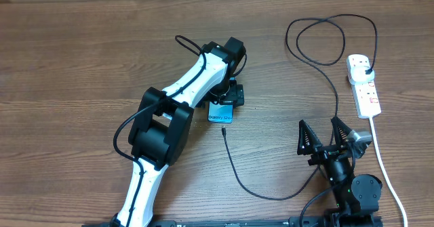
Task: Plug charger to phone and switch on socket
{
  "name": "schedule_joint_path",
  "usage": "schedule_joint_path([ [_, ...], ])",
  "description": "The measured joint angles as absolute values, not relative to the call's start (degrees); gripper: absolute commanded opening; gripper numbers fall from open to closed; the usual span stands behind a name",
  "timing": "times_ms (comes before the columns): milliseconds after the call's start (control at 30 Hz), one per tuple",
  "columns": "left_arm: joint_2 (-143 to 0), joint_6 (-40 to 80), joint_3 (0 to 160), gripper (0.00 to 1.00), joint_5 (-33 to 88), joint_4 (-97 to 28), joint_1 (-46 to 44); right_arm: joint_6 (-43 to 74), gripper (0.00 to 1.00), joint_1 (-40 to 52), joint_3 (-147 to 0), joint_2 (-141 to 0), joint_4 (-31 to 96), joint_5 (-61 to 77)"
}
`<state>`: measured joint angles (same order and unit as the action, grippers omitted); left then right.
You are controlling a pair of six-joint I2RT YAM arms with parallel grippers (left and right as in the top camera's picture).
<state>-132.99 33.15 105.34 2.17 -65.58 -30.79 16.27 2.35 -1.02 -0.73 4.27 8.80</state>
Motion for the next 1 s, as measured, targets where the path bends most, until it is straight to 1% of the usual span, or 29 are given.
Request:
schedule_joint_path([
  [133,-133.0,33.1,105.3,1.0,2.0,-65.5,-30.8,16.3,1.0,2.3,-1.0,-0.7,4.3,8.8],
  [400,-133.0,33.1,105.2,1.0,-1.8,-58.8,-30.8,16.3,1.0,2.3,-1.0,-0.7,4.3,8.8],
  [467,-133.0,33.1,105.2,0.93,-2.2,-58.1,-30.8,16.3,1.0,2.3,-1.0,-0.7,4.3,8.8],
  [633,-133.0,32.9,105.3,0.84,-2.4,-58.3,-30.8,16.3,1.0,2.3,-1.0,-0.7,4.3,8.8],
  [700,-133.0,32.9,105.3,0.81,-2.3,-59.2,-30.8,16.3,1.0,2.3,-1.0,-0.7,4.3,8.8],
  [1000,-133.0,32.9,105.5,0.78,-0.2,-65.2,-30.8,16.3,1.0,2.3,-1.0,-0.7,4.3,8.8],
])
